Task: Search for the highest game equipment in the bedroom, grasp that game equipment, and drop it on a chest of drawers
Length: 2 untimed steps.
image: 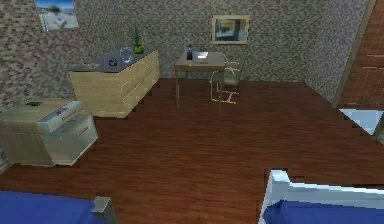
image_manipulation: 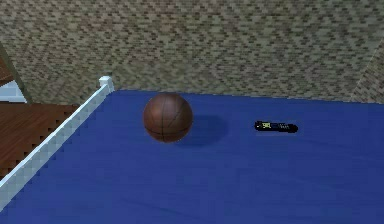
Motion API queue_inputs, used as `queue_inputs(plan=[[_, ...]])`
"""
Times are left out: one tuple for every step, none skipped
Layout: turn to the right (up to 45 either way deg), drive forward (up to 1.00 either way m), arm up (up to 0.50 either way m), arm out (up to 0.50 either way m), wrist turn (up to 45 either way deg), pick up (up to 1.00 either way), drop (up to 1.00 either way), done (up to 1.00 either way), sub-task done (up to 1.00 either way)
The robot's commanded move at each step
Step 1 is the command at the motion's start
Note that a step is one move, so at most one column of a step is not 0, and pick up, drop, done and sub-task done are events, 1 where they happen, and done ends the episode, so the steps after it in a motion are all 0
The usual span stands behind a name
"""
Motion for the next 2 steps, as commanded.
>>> queue_inputs(plan=[[0.0,0.00,0.50,0.00,0.0,0.00,0.00,0.00,0.00],[0.0,0.00,0.38,0.00,0.0,0.00,0.00,0.00,0.00]])
